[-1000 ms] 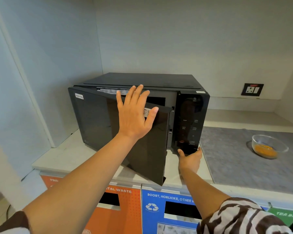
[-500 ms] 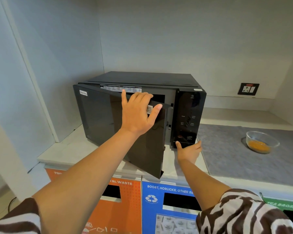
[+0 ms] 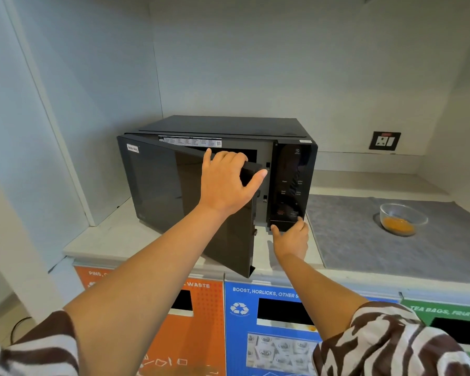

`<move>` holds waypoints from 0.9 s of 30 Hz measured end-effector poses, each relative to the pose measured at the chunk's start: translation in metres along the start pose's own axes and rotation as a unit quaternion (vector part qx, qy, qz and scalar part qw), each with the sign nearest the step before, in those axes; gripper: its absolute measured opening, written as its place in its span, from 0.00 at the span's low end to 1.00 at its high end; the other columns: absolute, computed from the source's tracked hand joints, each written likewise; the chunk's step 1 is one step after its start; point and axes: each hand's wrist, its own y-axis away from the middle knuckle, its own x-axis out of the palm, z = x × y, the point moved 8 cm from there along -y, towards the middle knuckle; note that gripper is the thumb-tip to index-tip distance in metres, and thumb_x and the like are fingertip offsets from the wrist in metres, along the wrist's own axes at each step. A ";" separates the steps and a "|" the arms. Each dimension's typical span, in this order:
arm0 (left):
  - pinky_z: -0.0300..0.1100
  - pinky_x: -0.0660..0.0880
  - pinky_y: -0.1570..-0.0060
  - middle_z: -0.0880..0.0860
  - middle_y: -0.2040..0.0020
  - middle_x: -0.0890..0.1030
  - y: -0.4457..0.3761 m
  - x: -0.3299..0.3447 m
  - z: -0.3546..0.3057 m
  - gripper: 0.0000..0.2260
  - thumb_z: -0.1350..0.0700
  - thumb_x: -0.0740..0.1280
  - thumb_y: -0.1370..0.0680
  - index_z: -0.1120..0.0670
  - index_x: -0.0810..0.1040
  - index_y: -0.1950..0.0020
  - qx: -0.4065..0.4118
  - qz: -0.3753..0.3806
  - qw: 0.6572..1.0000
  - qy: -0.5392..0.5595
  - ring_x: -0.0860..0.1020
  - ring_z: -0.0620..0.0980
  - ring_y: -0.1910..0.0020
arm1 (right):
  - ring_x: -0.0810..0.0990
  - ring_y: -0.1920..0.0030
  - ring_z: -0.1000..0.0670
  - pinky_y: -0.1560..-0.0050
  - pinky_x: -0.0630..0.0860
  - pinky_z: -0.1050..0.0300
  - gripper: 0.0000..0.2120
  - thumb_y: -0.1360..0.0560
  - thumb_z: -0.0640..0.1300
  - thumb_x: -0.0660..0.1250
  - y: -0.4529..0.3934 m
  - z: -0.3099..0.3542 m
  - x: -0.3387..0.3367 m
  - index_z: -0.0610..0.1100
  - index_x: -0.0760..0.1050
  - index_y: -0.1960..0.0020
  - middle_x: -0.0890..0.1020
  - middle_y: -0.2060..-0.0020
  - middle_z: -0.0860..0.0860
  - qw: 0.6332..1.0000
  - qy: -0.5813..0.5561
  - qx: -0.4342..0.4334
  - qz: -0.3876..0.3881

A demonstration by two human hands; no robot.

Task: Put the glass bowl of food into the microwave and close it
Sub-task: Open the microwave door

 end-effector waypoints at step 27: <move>0.44 0.62 0.30 0.54 0.32 0.75 0.114 -0.187 0.109 0.18 0.50 0.64 0.23 0.56 0.76 0.35 -0.022 0.140 0.986 0.086 0.70 0.51 0.31 | 0.63 0.27 0.42 0.28 0.65 0.44 0.30 0.24 0.53 0.63 0.242 0.121 0.016 0.40 0.60 0.27 0.64 0.26 0.41 0.993 0.028 -0.109 0.022</move>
